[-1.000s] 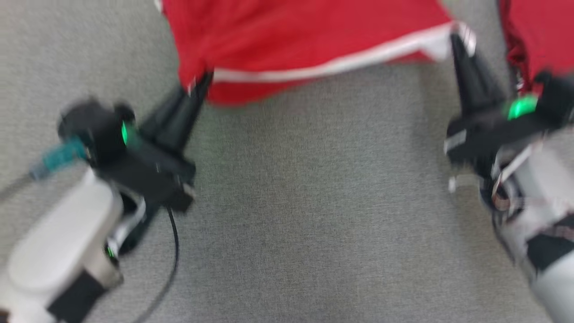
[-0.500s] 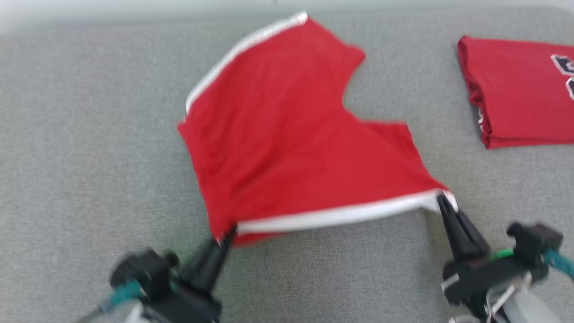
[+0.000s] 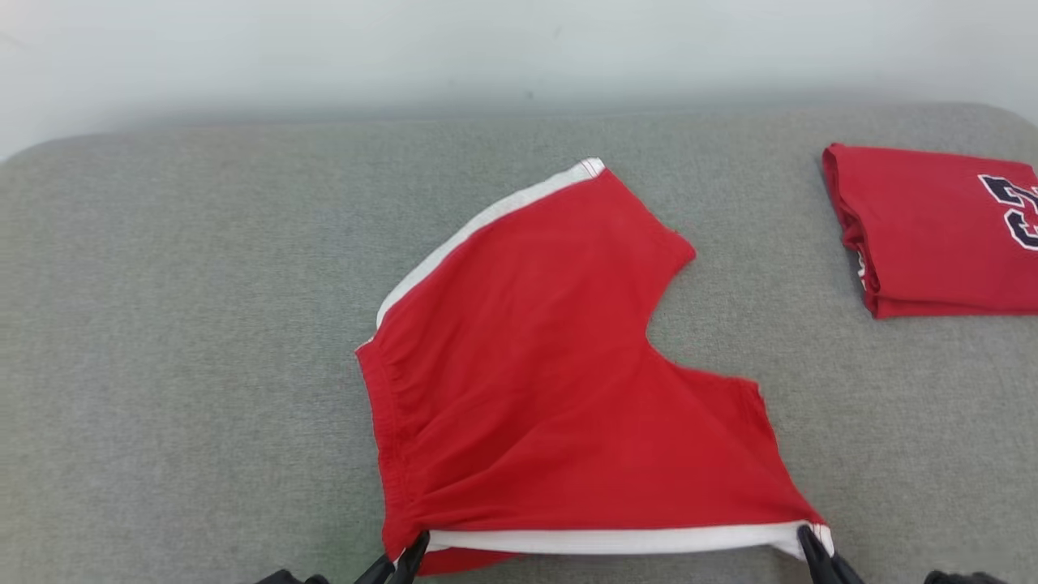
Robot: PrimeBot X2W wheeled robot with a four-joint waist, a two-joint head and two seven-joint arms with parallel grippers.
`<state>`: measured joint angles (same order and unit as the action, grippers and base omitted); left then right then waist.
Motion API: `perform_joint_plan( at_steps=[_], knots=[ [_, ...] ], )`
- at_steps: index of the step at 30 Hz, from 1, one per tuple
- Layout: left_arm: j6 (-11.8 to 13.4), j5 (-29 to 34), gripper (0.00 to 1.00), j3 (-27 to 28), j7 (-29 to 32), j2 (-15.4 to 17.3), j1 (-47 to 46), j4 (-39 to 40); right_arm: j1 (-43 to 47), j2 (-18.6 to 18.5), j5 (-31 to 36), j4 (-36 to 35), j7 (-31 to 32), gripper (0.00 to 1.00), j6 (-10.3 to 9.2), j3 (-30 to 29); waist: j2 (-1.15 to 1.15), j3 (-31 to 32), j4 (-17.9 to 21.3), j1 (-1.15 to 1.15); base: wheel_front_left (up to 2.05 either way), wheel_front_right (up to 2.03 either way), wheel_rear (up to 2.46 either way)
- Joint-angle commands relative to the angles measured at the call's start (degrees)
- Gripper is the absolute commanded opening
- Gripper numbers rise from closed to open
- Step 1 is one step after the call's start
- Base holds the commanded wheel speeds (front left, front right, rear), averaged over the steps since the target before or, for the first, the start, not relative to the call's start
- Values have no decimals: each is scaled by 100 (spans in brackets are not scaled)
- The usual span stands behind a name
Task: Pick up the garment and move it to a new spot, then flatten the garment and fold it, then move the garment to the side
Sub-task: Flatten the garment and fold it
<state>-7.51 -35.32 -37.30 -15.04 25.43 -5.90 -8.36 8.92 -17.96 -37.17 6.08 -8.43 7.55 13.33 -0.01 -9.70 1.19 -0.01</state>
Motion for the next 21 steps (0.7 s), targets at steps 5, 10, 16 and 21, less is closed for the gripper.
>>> perform_joint_plan(
  at_steps=[5,10,16,21],
  knots=[
    [7,85,0,61,-18,18,111,99,303,162,163,-382,229,0,-16,-304,1,53,-122,1,0,0,0],
    [7,169,0,10,-17,-73,-70,188,29,120,355,-726,451,0,-16,-522,1,63,-211,1,0,0,0],
    [7,296,0,137,-18,-203,-390,304,-863,-197,524,-782,734,0,-16,-732,1,-12,-387,1,0,0,0],
    [7,213,0,57,-18,-359,-1030,237,-2297,-463,458,-242,986,0,-16,-610,1,-274,-680,1,0,0,0]
  ],
)
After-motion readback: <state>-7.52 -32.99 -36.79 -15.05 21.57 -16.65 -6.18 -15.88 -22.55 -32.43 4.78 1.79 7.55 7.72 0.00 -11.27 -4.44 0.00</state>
